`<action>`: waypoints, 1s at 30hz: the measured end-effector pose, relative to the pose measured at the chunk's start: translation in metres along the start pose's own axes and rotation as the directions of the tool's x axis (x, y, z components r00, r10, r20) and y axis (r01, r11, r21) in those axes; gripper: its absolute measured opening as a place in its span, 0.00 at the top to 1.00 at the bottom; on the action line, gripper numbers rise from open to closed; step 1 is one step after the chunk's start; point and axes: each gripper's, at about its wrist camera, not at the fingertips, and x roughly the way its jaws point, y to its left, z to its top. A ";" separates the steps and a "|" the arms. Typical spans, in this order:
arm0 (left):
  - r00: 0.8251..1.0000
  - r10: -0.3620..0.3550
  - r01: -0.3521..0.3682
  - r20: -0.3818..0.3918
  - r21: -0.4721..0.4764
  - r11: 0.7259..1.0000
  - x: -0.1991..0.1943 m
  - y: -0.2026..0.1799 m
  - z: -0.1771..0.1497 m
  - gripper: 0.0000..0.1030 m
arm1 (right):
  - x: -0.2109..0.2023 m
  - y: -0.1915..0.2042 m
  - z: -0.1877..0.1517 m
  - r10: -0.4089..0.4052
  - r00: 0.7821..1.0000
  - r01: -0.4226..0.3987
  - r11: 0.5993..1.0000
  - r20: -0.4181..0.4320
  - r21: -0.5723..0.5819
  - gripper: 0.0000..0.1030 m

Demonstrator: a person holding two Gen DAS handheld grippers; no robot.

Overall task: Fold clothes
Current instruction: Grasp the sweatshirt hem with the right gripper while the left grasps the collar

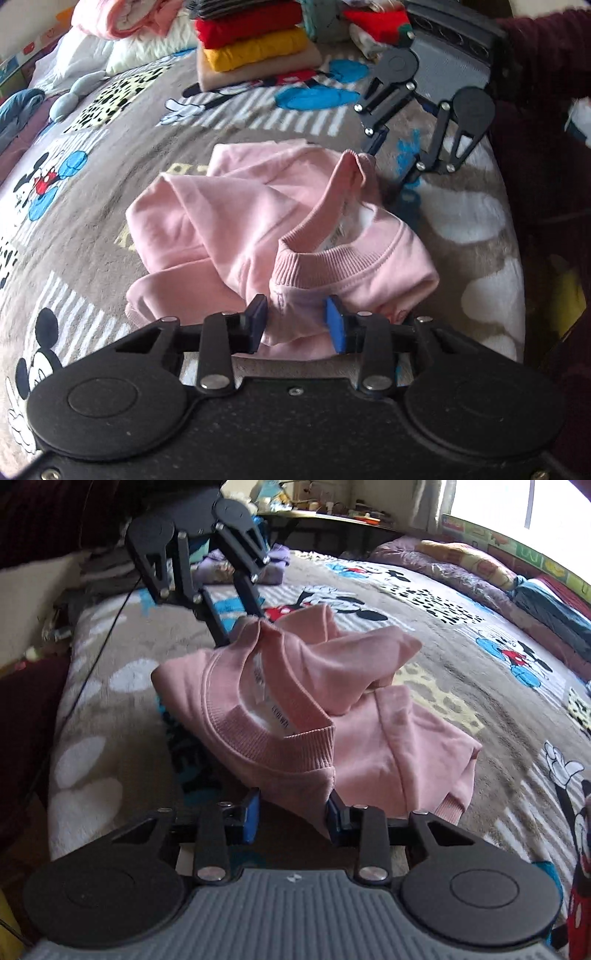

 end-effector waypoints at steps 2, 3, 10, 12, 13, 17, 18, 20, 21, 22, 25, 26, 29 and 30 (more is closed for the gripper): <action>1.000 0.027 -0.027 -0.014 -0.004 1.000 0.001 -0.010 0.000 0.82 | 0.001 0.006 -0.001 -0.013 1.000 0.013 1.000 -0.012 -0.021 0.76; 0.999 0.048 -0.048 -0.022 -0.003 0.999 0.001 -0.016 -0.001 0.85 | 0.001 0.007 -0.001 -0.026 1.000 0.025 0.999 -0.014 -0.019 0.79; 0.975 0.224 -0.224 -0.007 -0.014 0.974 -0.021 -0.052 0.003 0.91 | -0.030 0.015 0.010 -0.124 0.991 0.124 0.992 0.045 0.008 0.91; 0.964 0.265 -0.265 0.013 -0.024 0.964 -0.036 -0.059 0.004 0.91 | -0.043 0.017 0.017 -0.145 0.987 0.145 0.989 0.063 0.008 0.91; 0.958 0.287 -0.286 0.023 -0.028 0.958 -0.044 -0.062 0.006 0.91 | -0.050 0.018 0.021 -0.154 0.985 0.154 0.988 0.073 0.007 0.91; 0.922 0.381 -0.380 0.063 -0.037 0.924 -0.080 -0.075 0.017 0.91 | -0.076 0.029 0.042 -0.188 0.977 0.192 0.981 0.105 -0.031 0.92; 0.912 0.405 -0.403 0.071 -0.040 0.914 -0.089 -0.079 0.020 0.91 | -0.083 0.032 0.048 -0.196 0.974 0.202 0.979 0.113 -0.041 0.92; 0.887 0.453 -0.451 0.087 -0.048 0.891 -0.106 -0.084 0.026 0.92 | -0.097 0.036 0.060 -0.213 0.968 0.222 0.973 0.134 -0.057 0.92; 0.874 0.476 -0.473 0.096 -0.056 0.879 -0.116 -0.086 0.029 0.92 | -0.105 0.038 0.067 -0.222 0.964 0.233 0.971 0.145 -0.063 0.92; 0.861 0.498 -0.494 0.106 -0.064 0.867 -0.126 -0.088 0.033 0.92 | -0.112 0.039 0.073 -0.230 0.961 0.242 0.968 0.155 -0.069 0.92; 0.827 0.546 -0.539 0.133 -0.091 0.838 -0.152 -0.092 0.041 0.92 | -0.133 0.044 0.091 -0.251 0.950 0.270 0.959 0.183 -0.089 0.93; 0.818 0.559 -0.550 0.138 -0.101 0.829 -0.161 -0.093 0.043 0.91 | -0.140 0.046 0.097 -0.258 0.947 0.280 0.955 0.193 -0.095 0.93; 0.789 0.594 -0.580 0.157 -0.130 0.804 -0.182 -0.096 0.050 0.92 | -0.160 0.048 0.116 -0.271 0.935 0.302 0.946 0.228 -0.114 0.93; 0.780 0.605 -0.588 0.162 -0.141 0.796 -0.189 -0.095 0.051 0.91 | -0.167 0.048 0.122 -0.275 0.931 0.310 0.943 0.239 -0.119 0.93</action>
